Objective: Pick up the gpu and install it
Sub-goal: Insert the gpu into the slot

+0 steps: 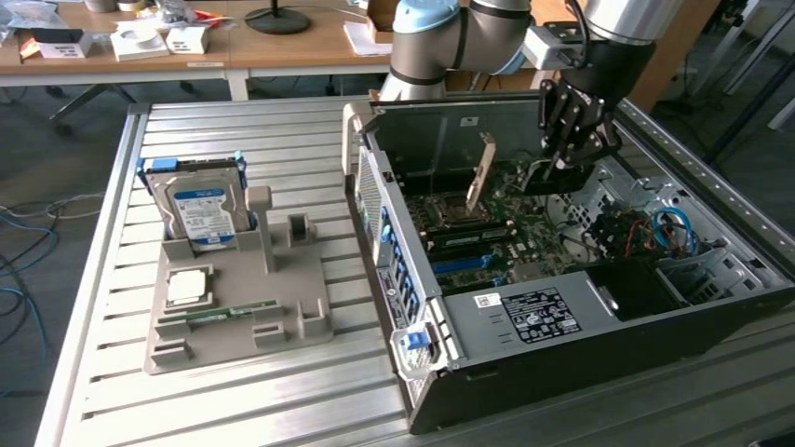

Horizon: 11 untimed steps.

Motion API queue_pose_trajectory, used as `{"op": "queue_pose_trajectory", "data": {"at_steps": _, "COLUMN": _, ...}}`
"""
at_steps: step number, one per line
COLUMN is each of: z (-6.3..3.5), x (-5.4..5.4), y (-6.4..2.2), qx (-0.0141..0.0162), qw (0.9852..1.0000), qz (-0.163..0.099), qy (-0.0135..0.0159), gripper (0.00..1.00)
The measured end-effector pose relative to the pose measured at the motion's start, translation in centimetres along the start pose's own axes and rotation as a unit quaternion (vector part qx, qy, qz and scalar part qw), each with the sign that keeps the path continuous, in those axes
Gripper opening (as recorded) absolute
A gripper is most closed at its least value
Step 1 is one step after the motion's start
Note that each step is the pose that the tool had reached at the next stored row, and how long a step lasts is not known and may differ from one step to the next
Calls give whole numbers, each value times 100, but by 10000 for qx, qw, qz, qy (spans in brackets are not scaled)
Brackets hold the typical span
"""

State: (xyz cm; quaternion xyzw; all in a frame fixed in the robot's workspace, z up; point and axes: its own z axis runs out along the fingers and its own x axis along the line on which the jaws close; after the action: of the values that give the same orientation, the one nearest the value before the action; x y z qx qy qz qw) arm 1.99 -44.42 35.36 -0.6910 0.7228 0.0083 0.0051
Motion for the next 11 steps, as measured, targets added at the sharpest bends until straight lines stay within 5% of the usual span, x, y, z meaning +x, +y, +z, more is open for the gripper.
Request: {"op": "queue_pose_trajectory", "data": {"at_steps": 11, "z": 2, "x": 54, "y": 4, "qx": -1, "qw": 10000, "qz": 0, "qy": -4, "gripper": 27}}
